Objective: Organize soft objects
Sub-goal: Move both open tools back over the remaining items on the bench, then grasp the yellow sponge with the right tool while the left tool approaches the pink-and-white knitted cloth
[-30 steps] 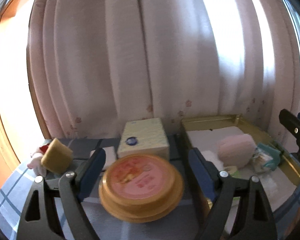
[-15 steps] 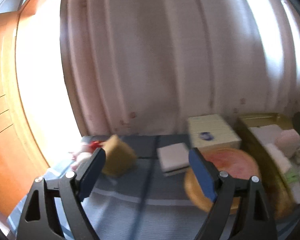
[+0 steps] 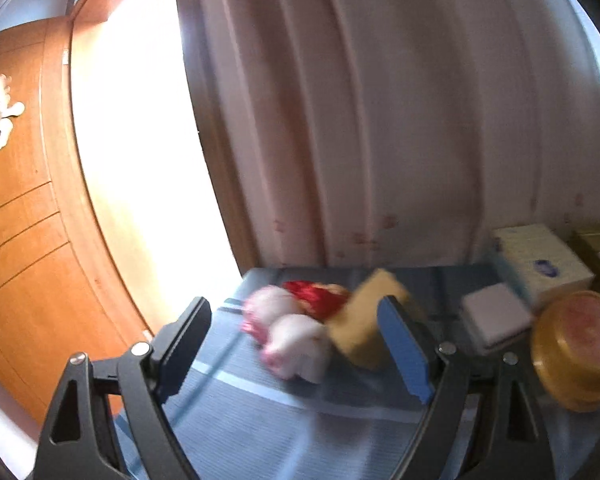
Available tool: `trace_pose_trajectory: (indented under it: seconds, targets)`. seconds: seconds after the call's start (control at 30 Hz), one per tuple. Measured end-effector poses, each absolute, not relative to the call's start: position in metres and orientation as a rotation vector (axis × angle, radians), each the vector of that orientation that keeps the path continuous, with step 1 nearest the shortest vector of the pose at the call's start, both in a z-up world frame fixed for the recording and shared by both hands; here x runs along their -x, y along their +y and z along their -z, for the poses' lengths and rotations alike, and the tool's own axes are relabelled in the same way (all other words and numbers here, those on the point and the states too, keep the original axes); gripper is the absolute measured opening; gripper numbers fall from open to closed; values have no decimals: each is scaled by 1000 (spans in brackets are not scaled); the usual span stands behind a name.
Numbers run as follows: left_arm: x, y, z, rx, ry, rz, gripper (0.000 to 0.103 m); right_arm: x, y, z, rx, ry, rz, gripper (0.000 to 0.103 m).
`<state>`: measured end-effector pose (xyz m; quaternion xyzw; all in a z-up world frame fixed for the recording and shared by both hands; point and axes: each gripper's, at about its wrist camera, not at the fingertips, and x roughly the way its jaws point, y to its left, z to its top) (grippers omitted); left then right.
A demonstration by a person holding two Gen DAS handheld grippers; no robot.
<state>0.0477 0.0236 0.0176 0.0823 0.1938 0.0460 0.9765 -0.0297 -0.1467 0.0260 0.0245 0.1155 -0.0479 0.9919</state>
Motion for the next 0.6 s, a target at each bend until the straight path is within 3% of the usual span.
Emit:
trace_pose_trajectory:
  seconds: [0.37, 0.6]
  targets:
    - [-93, 75, -15, -183, 428, -197, 86, -13, -107, -20, -95, 301, -2, 66]
    - [-116, 112, -12, -60, 516, -258, 86, -59, -94, -6, -226, 440, -106, 66]
